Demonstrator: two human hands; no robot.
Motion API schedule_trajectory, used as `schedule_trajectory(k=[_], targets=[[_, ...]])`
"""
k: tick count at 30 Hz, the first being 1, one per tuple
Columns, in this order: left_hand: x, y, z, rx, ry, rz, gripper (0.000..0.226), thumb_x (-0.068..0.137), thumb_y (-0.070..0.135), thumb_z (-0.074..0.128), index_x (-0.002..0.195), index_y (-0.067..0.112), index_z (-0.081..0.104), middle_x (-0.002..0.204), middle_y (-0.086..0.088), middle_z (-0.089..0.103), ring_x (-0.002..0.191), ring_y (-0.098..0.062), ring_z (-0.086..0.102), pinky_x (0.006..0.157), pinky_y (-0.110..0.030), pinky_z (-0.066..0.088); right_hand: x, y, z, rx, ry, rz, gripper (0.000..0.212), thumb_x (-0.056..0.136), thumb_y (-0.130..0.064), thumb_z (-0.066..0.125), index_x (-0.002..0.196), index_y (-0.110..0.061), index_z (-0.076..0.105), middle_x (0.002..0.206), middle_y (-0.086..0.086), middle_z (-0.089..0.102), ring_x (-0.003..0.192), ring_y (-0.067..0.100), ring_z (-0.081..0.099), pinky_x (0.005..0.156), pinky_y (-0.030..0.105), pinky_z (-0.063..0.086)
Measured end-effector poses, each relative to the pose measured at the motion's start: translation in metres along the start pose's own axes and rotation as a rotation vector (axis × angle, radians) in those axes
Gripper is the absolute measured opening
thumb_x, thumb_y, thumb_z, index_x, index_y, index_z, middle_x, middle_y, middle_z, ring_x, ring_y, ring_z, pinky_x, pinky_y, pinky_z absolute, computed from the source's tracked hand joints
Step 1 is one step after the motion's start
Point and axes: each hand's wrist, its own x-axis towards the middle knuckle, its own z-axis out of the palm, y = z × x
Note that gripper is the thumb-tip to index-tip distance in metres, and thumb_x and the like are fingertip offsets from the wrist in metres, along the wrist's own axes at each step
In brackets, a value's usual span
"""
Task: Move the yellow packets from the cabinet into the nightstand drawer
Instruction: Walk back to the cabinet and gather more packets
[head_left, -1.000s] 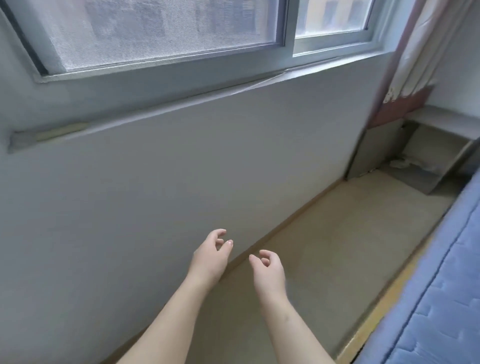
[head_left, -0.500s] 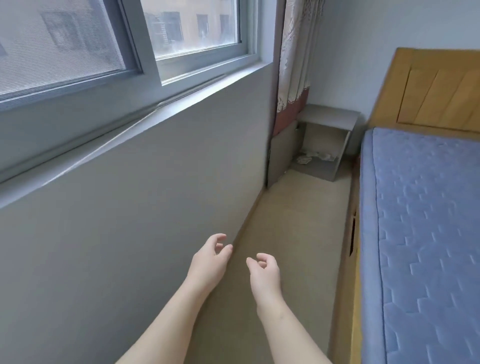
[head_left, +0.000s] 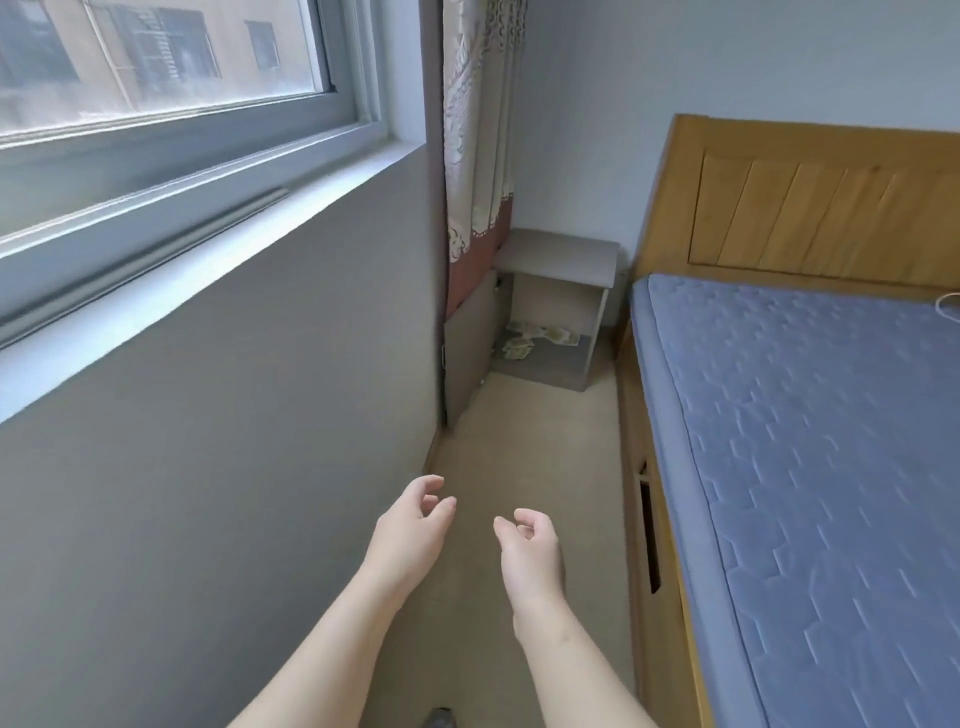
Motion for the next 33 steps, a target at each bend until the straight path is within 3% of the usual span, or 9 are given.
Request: schedule_trajectory(k=[4,14,25,33], targets=[[0.101,0.044,0.001,0.039,-0.066,0.043,0.038,0.096,0.032,0.044,0.134,0.03,0.044,0.121,0.011,0.053,0.103,-0.008,0.05,0.08,-0.022,0.038,0.076,-0.06,0.019,0.021,0.053,-0.014,0.039,0.093,-0.026,0.051,0.132,-0.023,0.045,0.139,-0.002,0.043,0.101,0.01,0.045,0.082,0.026,0.034],[0.283,0.134,0.061,0.142,-0.176,0.084,0.037,0.096,0.032,0.044,0.133,0.03,0.044,0.116,0.012,0.054,0.1,-0.009,0.05,0.079,-0.022,0.036,0.241,-0.141,0.004,0.133,0.173,0.045,0.039,0.093,-0.025,0.052,0.131,-0.022,0.046,0.136,-0.002,0.046,0.102,0.012,0.048,0.082,0.026,0.036],[0.484,0.253,0.161,0.126,-0.115,0.113,0.034,0.098,0.03,0.044,0.132,0.026,0.046,0.124,0.004,0.056,0.101,-0.011,0.049,0.082,-0.021,0.034,0.471,-0.26,-0.058,0.056,0.195,-0.038,0.037,0.093,-0.025,0.053,0.13,-0.022,0.048,0.135,-0.001,0.048,0.102,0.012,0.049,0.081,0.024,0.035],[0.625,0.28,0.197,0.124,-0.112,0.015,0.035,0.097,0.03,0.044,0.132,0.026,0.046,0.129,0.002,0.055,0.105,-0.014,0.051,0.085,-0.023,0.039,0.613,-0.302,-0.054,-0.014,0.138,0.035,0.036,0.093,-0.024,0.054,0.128,-0.021,0.048,0.135,0.0,0.048,0.101,0.012,0.049,0.081,0.024,0.035]])
